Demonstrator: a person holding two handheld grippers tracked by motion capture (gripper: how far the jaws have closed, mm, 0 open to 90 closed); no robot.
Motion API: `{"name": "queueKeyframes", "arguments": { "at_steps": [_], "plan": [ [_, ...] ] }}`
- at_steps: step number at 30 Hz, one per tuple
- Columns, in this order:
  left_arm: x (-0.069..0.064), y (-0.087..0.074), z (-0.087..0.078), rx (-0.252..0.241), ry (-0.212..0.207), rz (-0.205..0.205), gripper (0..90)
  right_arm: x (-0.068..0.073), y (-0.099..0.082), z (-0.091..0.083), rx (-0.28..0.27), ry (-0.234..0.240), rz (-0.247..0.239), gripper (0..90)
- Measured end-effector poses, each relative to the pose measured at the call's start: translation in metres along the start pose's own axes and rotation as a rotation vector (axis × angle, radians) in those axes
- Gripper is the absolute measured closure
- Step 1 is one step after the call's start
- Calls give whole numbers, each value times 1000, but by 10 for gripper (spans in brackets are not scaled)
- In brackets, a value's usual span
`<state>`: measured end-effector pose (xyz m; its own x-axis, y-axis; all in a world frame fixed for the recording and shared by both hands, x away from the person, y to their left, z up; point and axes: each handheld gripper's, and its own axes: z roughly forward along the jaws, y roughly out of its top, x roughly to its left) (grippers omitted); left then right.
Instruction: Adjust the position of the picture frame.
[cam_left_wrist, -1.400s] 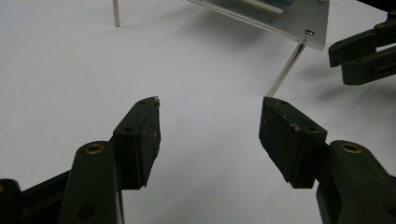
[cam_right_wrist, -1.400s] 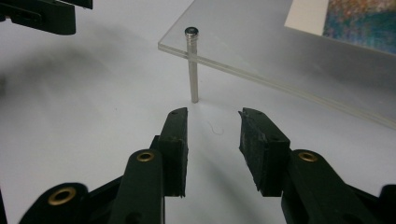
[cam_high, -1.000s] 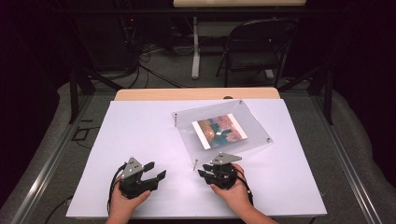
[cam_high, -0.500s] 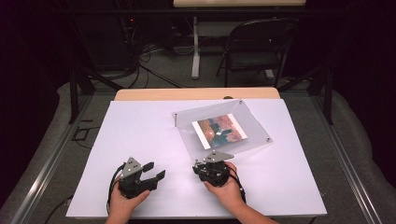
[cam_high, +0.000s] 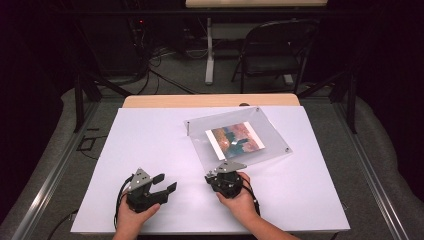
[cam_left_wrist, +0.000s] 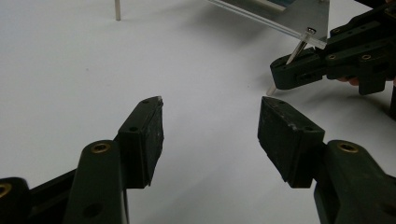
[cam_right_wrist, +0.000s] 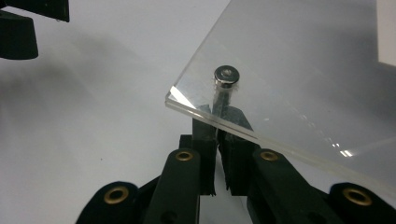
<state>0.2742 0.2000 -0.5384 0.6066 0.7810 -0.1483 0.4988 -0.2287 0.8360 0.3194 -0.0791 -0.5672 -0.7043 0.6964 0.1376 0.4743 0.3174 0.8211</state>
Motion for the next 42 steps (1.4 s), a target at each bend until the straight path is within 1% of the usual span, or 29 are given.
{"name": "queueKeyframes", "arguments": {
  "at_steps": [4, 8, 10, 15, 20, 21, 23, 25, 27, 29, 31, 32, 33, 35, 36, 37, 38, 40, 42],
  "plan": [
    [0, 0, 0, -1, -2, -4, 407, 1, 0, 0, -2, -1, -5, 856],
    [0, 0, 0, 0, -1, -7, 409, 0, 0, -2, 3, 9, 10, 857],
    [1, 0, 0, 0, 0, -10, 410, -2, -1, -5, 14, 13, 10, 857],
    [1, 0, 1, -1, -2, -18, 414, -6, -5, -18, 45, 22, 16, 857],
    [1, 1, 5, 8, -4, -18, 416, -12, -12, -37, 76, 23, 25, 857],
    [1, 3, 9, 9, 6, -23, 416, -14, -14, -41, 77, 21, 28, 857],
    [1, 5, 15, 24, 25, -8, 415, -17, -19, -49, 82, 15, 40, 857],
    [2, 8, 24, 39, 26, 3, 415, -19, -23, -58, 87, 3, 58, 857],
    [3, 14, 33, 46, 24, -1, 417, -21, -28, -65, 77, -5, 71, 857],
    [6, 21, 42, 42, 19, -9, 433, -23, -32, -72, 81, -14, 85, 857],
    [12, 29, 52, 36, -5, -18, 458, -25, -35, -78, 77, -20, 98, 856],
    [13, 32, 56, 30, -13, -29, 474, -26, -37, -82, 80, -27, 103, 856],
    [15, 35, 61, 33, -29, -38, 483, -27, -38, -84, 79, -28, 103, 856],
    [17, 40, 73, 43, -29, -42, 515, -30, -42, -90, 78, -34, 112, 856],
    [18, 42, 78, 49, -27, -36, 525, -31, -43, -92, 73, -37, 113, 856],
    [17, 45, 87, 59, -27, -27, 537, -32, -45, -94, 73, -39, 123, 856],
    [17, 46, 90, 61, -26, -22, 556, -34, -47, -98, 77, -46, 131, 855],
    [15, 50, 98, 70, -26, 8, 564, -34, -48, -100, 71, -47, 140, 855],
    [13, 55, 107, 71, -37, 23, 587, -35, -50, -103, 68, -55, 146, 855]
  ]
}}
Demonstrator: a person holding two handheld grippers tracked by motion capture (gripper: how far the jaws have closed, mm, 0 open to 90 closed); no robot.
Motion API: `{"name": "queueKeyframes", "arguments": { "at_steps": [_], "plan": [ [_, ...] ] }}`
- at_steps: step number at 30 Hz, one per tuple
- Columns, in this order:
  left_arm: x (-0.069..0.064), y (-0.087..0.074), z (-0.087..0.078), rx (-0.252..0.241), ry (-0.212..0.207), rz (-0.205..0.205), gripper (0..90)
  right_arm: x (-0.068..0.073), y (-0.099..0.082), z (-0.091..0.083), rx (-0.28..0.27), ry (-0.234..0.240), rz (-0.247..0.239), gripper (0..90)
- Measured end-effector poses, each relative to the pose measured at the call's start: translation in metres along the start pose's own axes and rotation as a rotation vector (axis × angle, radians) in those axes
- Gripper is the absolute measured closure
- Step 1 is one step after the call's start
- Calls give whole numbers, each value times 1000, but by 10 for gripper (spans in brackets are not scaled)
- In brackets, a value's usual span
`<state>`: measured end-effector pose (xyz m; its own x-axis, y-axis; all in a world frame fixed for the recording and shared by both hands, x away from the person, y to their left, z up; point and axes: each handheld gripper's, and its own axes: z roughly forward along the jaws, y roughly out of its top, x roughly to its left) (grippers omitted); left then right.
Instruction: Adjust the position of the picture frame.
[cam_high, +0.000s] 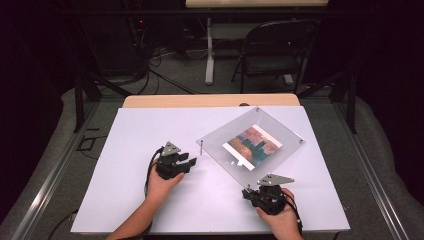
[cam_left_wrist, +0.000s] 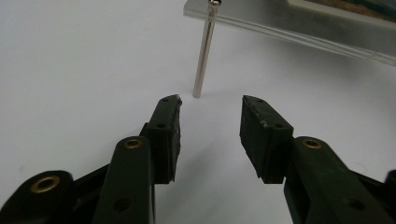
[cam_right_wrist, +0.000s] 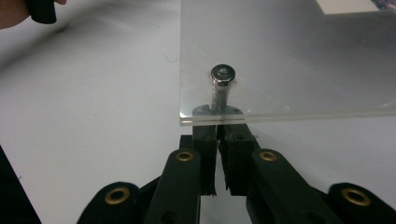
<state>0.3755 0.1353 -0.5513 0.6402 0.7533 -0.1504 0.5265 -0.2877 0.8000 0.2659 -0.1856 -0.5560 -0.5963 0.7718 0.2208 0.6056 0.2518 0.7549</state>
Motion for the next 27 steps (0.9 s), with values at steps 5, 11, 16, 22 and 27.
{"name": "queueKeyframes", "arguments": {
  "at_steps": [5, 11, 16, 22, 27],
  "plan": [
    [-5, 7, 19, 16, -11, 21, 608, -2, -5, -6, -5, -15, 18, 855],
    [-8, 10, 32, 35, -9, 39, 656, -4, -9, -12, -13, -32, 38, 855],
    [-8, 12, 39, 39, -10, 35, 679, -5, -12, -15, -26, -45, 51, 855],
    [-9, 15, 44, 31, -19, 37, 738, -5, -14, -17, -31, -53, 59, 853],
    [-9, 17, 47, 18, -15, 42, 772, -5, -15, -16, -39, -59, 67, 852]
  ]
}}
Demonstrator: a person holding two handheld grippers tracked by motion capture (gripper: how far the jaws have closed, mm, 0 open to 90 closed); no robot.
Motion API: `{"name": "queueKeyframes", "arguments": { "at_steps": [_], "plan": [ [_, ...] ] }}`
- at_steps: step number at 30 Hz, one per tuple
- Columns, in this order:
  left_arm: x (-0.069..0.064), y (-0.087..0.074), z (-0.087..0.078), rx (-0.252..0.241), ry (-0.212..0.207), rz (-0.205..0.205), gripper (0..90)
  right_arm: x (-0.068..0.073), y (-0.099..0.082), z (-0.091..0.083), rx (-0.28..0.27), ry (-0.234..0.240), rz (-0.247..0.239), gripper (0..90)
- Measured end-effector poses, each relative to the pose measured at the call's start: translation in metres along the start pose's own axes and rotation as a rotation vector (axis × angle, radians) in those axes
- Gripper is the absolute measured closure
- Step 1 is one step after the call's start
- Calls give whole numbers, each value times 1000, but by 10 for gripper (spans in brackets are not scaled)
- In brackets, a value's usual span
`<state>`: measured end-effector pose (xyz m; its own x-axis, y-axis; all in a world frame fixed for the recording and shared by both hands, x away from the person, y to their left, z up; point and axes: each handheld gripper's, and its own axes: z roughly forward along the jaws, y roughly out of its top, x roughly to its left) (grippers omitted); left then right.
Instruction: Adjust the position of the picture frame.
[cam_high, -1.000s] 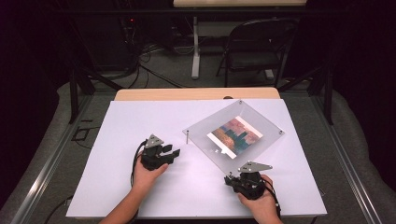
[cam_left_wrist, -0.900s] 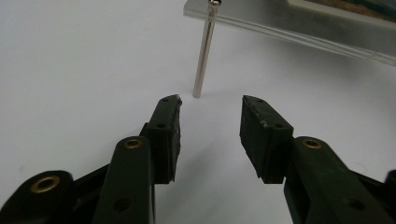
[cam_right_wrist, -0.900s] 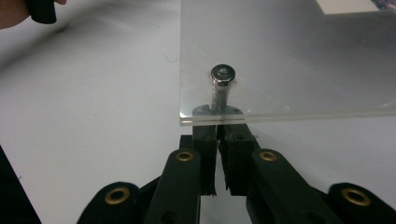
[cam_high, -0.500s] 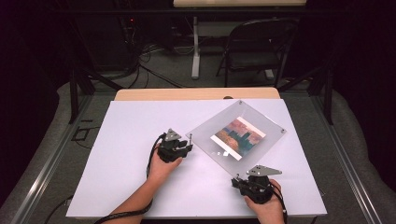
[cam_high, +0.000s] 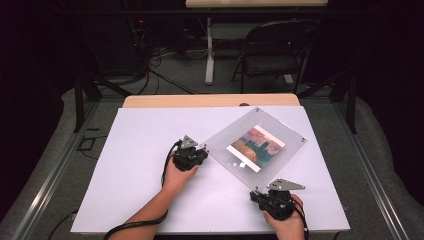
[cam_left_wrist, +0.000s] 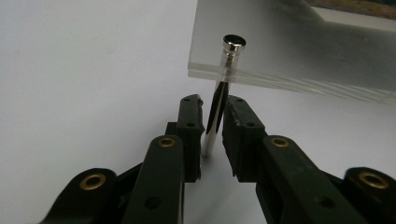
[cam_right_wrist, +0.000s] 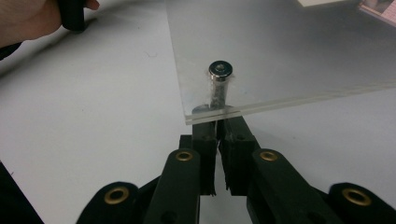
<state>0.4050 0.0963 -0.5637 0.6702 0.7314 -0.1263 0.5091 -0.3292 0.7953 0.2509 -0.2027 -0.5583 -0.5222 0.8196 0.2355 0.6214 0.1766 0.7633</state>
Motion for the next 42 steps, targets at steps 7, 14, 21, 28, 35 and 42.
{"name": "queueKeyframes", "arguments": {
  "at_steps": [7, 14, 21, 28, 35, 42],
  "plan": [
    [2, 1, 3, 5, -25, -21, 816, 1, -1, 0, -8, -4, 6, 850],
    [2, 3, 3, 13, -22, -14, 832, 1, -1, 0, -13, -10, -6, 852],
    [-2, 4, 1, 11, -20, -1, 839, 1, -1, -1, -9, -20, -8, 854],
    [-4, 7, -4, 15, -44, 16, 842, -2, -1, -7, -14, -18, 7, 855],
    [-13, 9, -12, 13, -71, 53, 849, -10, -1, -19, -43, -29, 29, 856],
    [-19, 8, -21, 19, -108, 64, 853, -23, 2, -27, -70, -60, 58, 857]
  ]
}}
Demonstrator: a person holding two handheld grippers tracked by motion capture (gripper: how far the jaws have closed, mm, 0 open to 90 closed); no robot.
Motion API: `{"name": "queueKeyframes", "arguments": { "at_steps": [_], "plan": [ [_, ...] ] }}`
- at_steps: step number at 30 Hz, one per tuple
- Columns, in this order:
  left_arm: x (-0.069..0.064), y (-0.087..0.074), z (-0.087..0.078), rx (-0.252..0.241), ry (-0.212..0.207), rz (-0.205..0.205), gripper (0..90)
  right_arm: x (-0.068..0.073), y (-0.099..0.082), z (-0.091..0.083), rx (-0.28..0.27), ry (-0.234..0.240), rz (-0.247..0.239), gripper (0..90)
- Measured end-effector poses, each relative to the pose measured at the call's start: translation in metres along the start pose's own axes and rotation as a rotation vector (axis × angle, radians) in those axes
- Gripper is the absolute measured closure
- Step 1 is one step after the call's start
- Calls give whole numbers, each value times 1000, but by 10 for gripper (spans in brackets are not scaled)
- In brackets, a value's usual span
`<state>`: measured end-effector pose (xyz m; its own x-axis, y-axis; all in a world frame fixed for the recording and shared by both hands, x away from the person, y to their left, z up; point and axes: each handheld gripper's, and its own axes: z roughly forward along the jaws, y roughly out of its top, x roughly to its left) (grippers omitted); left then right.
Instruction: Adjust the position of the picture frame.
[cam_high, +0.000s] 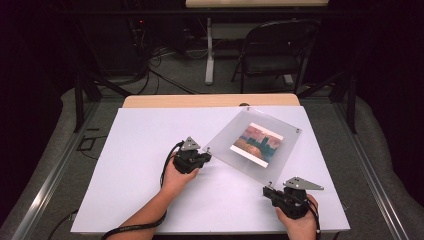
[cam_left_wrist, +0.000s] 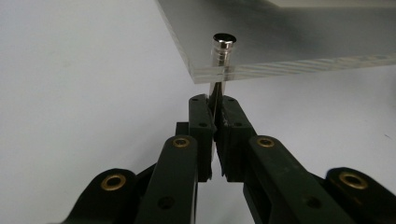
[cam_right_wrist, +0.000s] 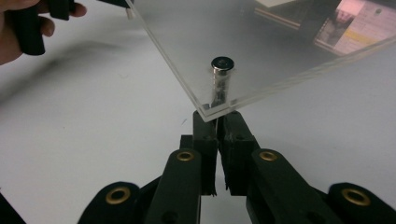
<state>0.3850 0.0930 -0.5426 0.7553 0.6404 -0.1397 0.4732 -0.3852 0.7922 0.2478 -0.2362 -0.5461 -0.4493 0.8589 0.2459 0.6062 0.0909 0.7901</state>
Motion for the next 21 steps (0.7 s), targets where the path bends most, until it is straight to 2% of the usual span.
{"name": "queueKeyframes", "arguments": {
  "at_steps": [5, 9, 21],
  "plan": [
    [-8, -3, -6, 4, -14, -9, 854, -8, 3, -3, -20, -22, 13, 858],
    [-12, -6, -13, 6, -16, -22, 855, -14, 7, -3, -15, -28, 6, 858],
    [-15, -27, -43, 2, -3, -80, 855, -16, 23, 14, -25, -2, -22, 858]
  ]
}}
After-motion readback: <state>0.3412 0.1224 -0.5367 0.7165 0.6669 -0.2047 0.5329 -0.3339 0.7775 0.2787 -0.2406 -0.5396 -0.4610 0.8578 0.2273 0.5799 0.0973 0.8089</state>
